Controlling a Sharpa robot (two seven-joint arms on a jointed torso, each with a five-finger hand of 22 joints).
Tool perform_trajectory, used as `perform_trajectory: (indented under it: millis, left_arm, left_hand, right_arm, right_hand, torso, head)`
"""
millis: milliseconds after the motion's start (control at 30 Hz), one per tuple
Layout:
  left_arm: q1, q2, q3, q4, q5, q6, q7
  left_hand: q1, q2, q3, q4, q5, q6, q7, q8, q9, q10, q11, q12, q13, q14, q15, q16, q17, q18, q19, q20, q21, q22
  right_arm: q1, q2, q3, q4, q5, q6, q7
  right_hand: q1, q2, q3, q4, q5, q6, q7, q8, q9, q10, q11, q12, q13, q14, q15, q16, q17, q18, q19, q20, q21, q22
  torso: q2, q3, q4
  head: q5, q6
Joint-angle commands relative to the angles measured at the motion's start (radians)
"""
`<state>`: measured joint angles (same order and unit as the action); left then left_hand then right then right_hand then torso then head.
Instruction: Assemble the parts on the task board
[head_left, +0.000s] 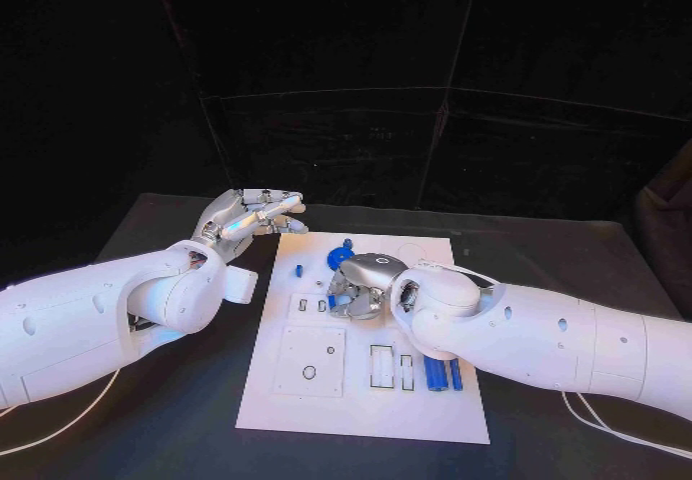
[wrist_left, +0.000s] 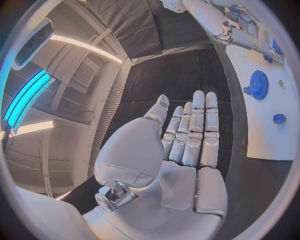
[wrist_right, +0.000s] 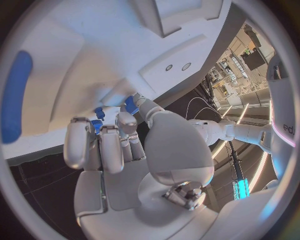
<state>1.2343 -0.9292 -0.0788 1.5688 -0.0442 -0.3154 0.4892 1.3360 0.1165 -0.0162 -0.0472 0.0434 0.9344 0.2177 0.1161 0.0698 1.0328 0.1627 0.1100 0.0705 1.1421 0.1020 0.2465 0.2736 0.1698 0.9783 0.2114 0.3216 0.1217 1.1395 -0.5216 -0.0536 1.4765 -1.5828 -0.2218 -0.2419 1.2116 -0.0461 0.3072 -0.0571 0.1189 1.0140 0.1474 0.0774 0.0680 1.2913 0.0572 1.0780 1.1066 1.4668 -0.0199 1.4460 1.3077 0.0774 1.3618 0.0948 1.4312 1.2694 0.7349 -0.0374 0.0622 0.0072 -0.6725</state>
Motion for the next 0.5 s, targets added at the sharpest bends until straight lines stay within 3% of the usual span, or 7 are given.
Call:
perform_trajectory:
  millis: [33, 500]
  left_arm:
    - [0.002, 0.001, 0.001, 0.0, 0.001, 0.012, 0.001]
    - [0.002, 0.003, 0.001, -0.002, 0.001, 0.015, 0.0]
  left_hand:
    - [0.005, 0.005, 0.0, -0.007, 0.005, 0.008, 0.001, -0.004, -0.001, 0.007, -0.002, -0.006, -0.002, 0.003, 0.0, -0.006, 0.001, 0.013, 0.004, 0.0, -0.006, -0.001]
    - [0.005, 0.005, 0.0, -0.007, 0.005, 0.008, 0.001, -0.004, -0.001, 0.007, -0.002, -0.006, -0.002, 0.003, 0.0, -0.006, 0.001, 0.013, 0.004, 0.0, -0.006, -0.001]
  right_arm:
    - [-0.002, 0.001, -0.003, 0.001, -0.017, 0.02, -0.018]
    - [-0.003, 0.003, -0.003, 0.0, -0.022, -0.008, -0.029]
  right_hand:
    - [-0.001, -0.009, -0.008, 0.002, 0.006, -0.011, 0.001, -0.003, 0.0, -0.006, 0.002, -0.004, -0.002, 0.06, 0.006, -0.001, 0.059, -0.011, -0.005, 0.004, -0.004, -0.002]
    - [-0.022, -0.022, -0.029, 0.014, 0.004, -0.027, 0.002, -0.008, 0.0, -0.01, 0.004, -0.012, -0.008, 0.058, 0.008, -0.007, 0.051, -0.009, -0.01, 0.006, -0.009, -0.009]
  torso:
    - [0.0, 0.0001, 0.0009]
    - [0.0, 0.0, 0.001]
  head:
    - [0.0, 0.0]
    - [-0.003, -0.001]
